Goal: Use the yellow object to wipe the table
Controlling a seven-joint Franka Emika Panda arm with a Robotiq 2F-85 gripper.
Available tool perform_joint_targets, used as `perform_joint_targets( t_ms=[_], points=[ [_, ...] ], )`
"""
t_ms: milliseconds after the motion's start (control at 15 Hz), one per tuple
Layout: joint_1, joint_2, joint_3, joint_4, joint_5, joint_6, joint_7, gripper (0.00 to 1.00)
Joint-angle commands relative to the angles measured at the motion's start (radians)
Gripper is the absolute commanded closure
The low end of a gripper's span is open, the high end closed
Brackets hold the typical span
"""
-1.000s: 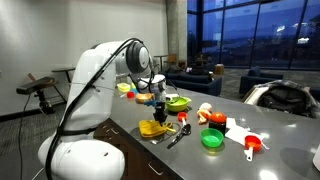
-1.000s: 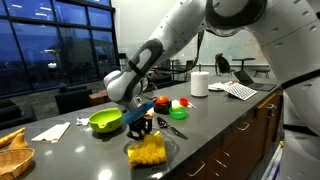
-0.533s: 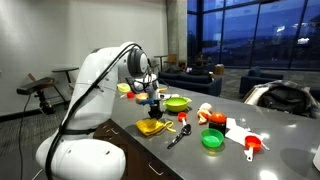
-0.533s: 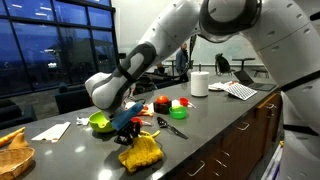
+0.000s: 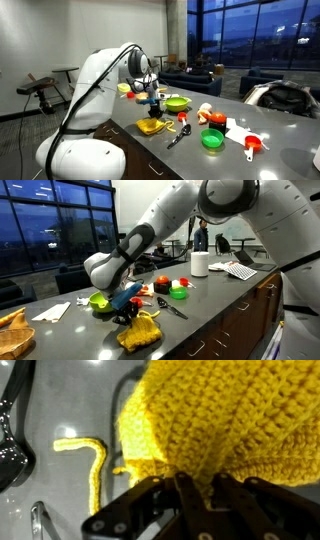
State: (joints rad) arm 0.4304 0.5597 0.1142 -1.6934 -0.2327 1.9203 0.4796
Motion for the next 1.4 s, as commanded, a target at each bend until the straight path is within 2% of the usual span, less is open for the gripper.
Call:
perform_joint_targets(
  t_ms=[0,200,267,400,867,933,1000,1133,1333],
  points=[
    [-0.02,0.023,-0.005,-0.016,0.003,0.04,-0.019,0.96],
    [-0.029,0.021,-0.003,-0.024,0.014,0.049,-0.022,0.96],
    [-0.032,0.022,-0.002,-0.025,0.018,0.055,-0.022,0.57],
    [-0.033,0.031,0.001,-0.019,0.023,0.06,-0.029,0.52],
    [0.004,0.128,0.028,0.112,0.0,0.05,-0.124,0.1],
    [0.009,0.14,0.034,0.134,0.002,0.047,-0.142,0.19],
    [0.014,0.155,0.036,0.157,0.003,0.04,-0.159,0.46],
    [0.025,0.176,0.04,0.196,0.003,0.038,-0.185,0.47],
    [0.032,0.195,0.044,0.233,0.007,0.033,-0.213,0.68]
  ],
)
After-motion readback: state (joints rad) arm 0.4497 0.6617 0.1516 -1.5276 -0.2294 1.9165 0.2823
